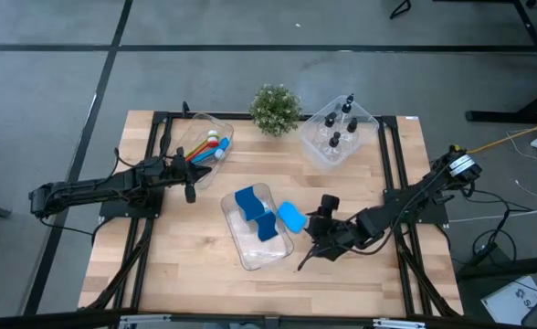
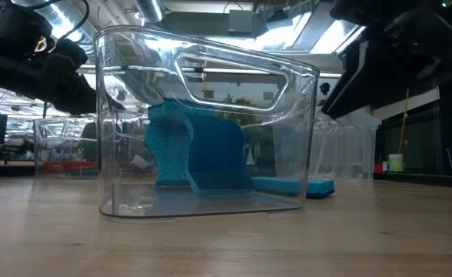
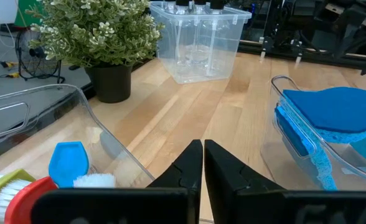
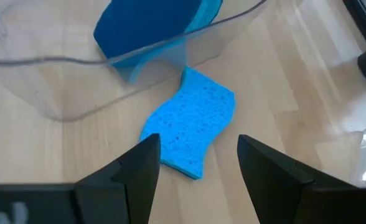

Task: Pick & Place Kitchen Sink Supplies
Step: Put the sponge into the bottom transparent bin

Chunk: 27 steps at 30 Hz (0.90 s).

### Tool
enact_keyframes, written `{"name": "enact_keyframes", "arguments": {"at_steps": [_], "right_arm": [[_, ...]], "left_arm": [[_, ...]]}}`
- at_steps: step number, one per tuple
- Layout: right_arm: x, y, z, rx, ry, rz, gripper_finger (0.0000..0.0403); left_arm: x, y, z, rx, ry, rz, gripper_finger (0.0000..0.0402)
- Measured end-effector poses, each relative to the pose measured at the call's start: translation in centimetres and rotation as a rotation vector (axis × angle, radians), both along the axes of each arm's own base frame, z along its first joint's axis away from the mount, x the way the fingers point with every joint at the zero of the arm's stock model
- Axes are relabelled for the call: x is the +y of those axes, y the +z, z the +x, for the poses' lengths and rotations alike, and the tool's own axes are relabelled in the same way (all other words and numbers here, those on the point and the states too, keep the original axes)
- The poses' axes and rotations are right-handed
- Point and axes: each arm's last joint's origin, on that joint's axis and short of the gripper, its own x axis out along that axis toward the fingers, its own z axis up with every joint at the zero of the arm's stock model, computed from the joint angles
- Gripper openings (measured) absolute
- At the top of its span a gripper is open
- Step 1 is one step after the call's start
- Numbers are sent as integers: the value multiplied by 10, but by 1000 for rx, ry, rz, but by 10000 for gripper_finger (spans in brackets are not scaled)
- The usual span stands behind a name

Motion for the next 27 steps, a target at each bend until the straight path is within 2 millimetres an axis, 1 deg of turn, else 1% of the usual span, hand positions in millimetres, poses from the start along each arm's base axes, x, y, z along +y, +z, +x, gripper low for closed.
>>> {"name": "enact_keyframes", "arguments": {"at_steps": [2,5,9,15,20,24,27], "right_arm": [[1,-2,2,-12,-5,10,212],[5,-11,8,-10,6,3,212],[9,-23,14,22,56,-50,212],[15,-25,16,30,132,-30,210],[21,-26,12,50,180,-52,185],[21,-26,12,45,167,-40,161],[20,-28,11,42,152,-27,151]], "left_arm": [[0,0,0,0,0,0,11],[0,0,0,0,0,0,8],[0,0,0,0,0,0,6],[0,0,0,0,0,0,12],[0,0,0,0,0,0,11],[0,0,0,0,0,0,7],[0,0,0,0,0,0,6]]}}
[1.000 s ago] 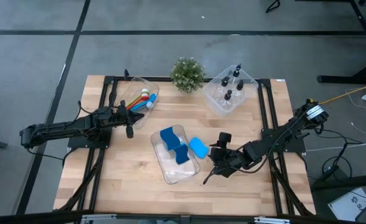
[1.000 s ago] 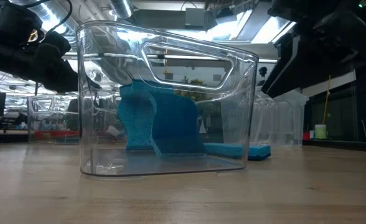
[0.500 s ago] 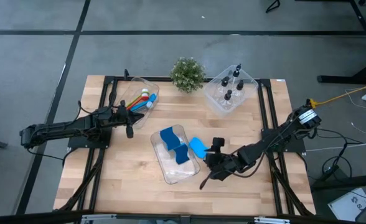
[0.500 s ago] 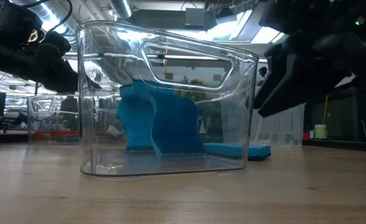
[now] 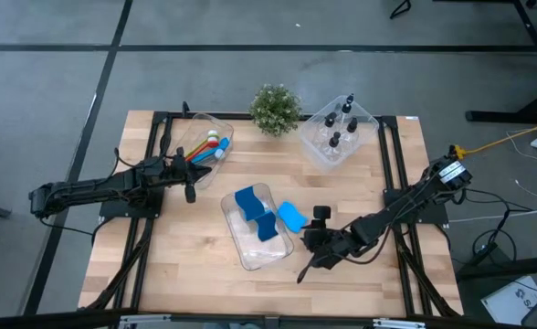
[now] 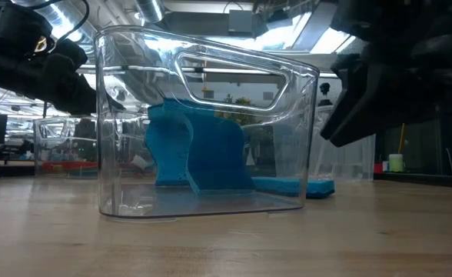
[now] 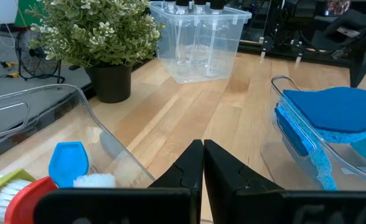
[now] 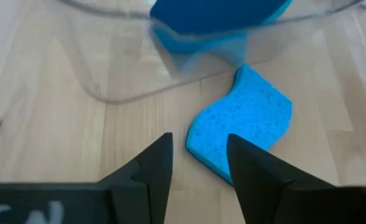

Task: Pick & Place Kitchen Sink Supplies
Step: Put the sponge into the bottom transparent bin

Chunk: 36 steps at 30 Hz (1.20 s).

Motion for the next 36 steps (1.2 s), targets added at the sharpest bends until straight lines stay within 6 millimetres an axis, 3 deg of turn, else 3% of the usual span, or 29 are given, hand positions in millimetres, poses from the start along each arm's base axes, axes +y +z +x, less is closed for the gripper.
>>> {"name": "enact_keyframes", "arguments": {"at_steps": [10,26,36], "right_arm": [[-7,-23,-11,-61,-25,36,151],[-20,-24,-5,36,148,-192,151],[-27,-25,-1,46,125,-125,152]], "left_arm": [[0,0,0,0,0,0,12],[0,0,0,0,0,0,13],[0,0,0,0,-1,0,6]]}}
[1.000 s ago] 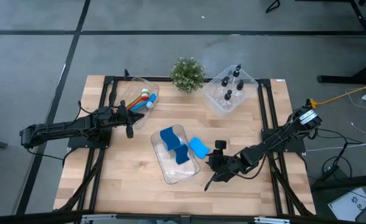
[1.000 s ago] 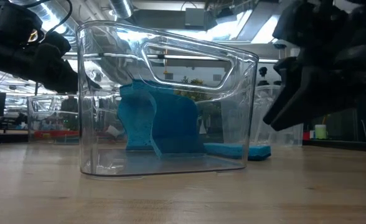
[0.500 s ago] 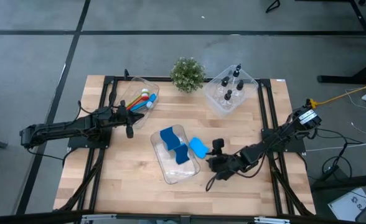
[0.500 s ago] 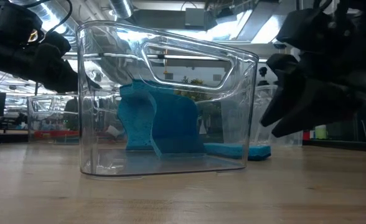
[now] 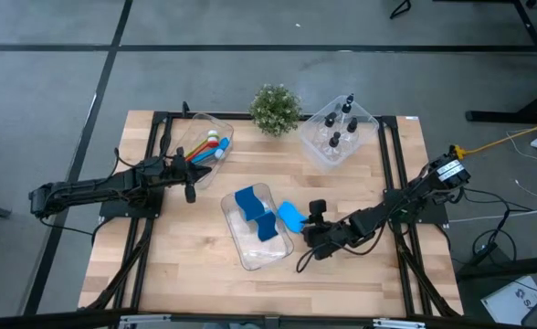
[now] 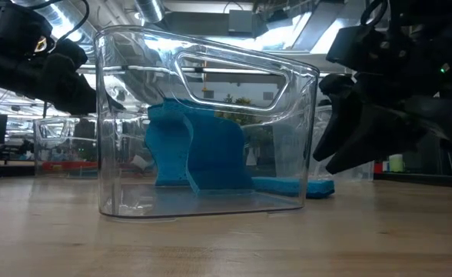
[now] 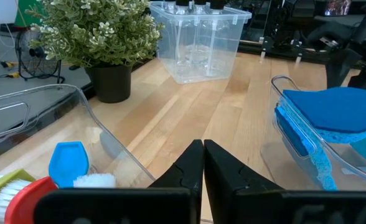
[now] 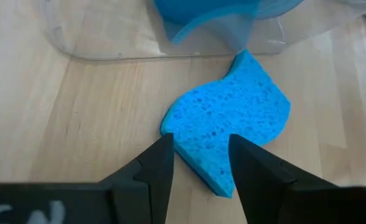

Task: Pick & Place Kitchen Sink Supplies
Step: Put the sponge into the bottom transparent bin

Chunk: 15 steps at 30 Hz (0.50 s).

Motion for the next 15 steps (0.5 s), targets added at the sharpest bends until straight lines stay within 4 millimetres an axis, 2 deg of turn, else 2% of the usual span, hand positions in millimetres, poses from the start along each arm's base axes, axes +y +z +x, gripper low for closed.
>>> {"name": "enact_keyframes", "arguments": {"at_steps": [6,11,15], "right_arm": [[1,-4,1,6,0,-6,152],[0,-24,5,62,9,-69,152],[0,-33,8,57,-7,-136,152]], "left_arm": [[0,0,0,0,0,0,11],[0,0,0,0,0,0,12],[0,0,0,0,1,0,8]]}}
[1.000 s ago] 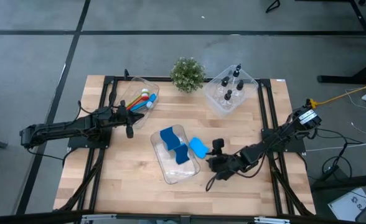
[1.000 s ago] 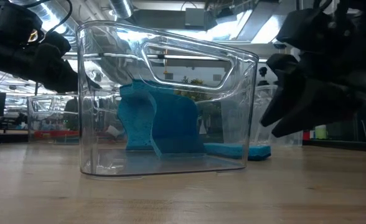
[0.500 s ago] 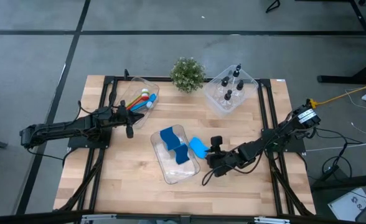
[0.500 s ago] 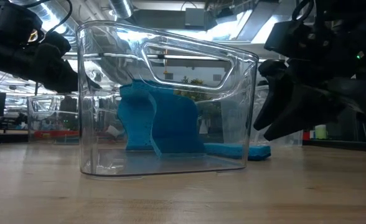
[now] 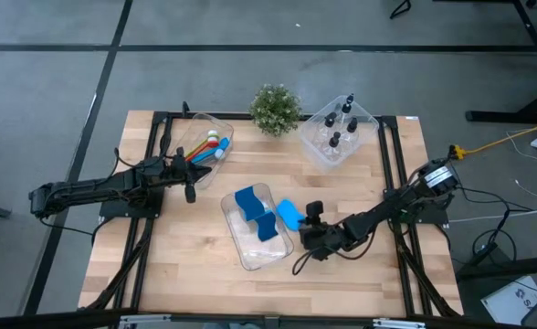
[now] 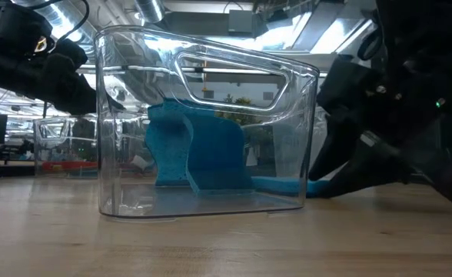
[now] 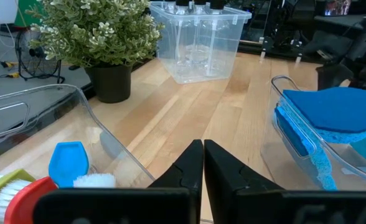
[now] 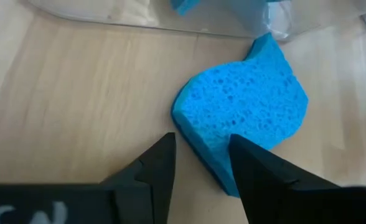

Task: Pick & Place Kitchen Sink Supplies
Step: Put the sponge into the bottom transparent bin

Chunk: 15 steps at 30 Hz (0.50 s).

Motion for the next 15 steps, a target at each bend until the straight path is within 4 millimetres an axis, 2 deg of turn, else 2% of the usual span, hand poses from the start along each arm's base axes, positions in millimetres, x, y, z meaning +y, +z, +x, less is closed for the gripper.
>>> {"name": "enact_keyframes", "arguments": {"at_steps": [6,15], "right_arm": [[0,-1,2,-15,0,-15,136],[-1,-3,2,-13,1,-22,26]], "left_arm": [[0,0,0,0,0,0,8],[0,0,0,0,0,0,12]]}}
